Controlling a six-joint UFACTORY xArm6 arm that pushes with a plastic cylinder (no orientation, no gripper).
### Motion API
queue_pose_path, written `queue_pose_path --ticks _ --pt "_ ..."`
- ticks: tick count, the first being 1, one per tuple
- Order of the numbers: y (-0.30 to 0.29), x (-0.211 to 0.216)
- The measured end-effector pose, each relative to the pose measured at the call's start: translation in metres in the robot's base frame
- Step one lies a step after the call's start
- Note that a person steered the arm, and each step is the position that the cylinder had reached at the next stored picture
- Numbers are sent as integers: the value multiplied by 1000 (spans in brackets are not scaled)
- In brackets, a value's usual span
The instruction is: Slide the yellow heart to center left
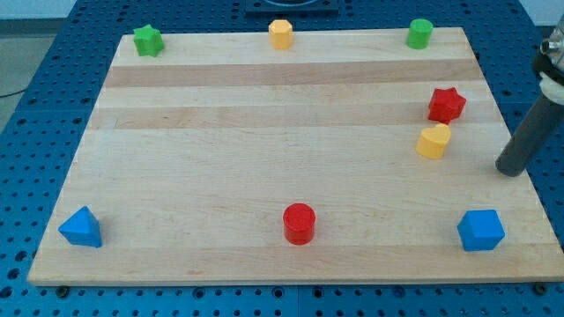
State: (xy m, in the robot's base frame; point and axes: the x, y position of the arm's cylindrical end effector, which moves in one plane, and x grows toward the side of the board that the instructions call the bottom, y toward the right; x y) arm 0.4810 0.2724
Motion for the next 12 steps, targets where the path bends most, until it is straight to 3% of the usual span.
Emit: queue_pose_path --ticks 3,6,9,12 --pt "-96 -52" --pt "-170 -33" --pt "-204 -20" --pt "-314 -28"
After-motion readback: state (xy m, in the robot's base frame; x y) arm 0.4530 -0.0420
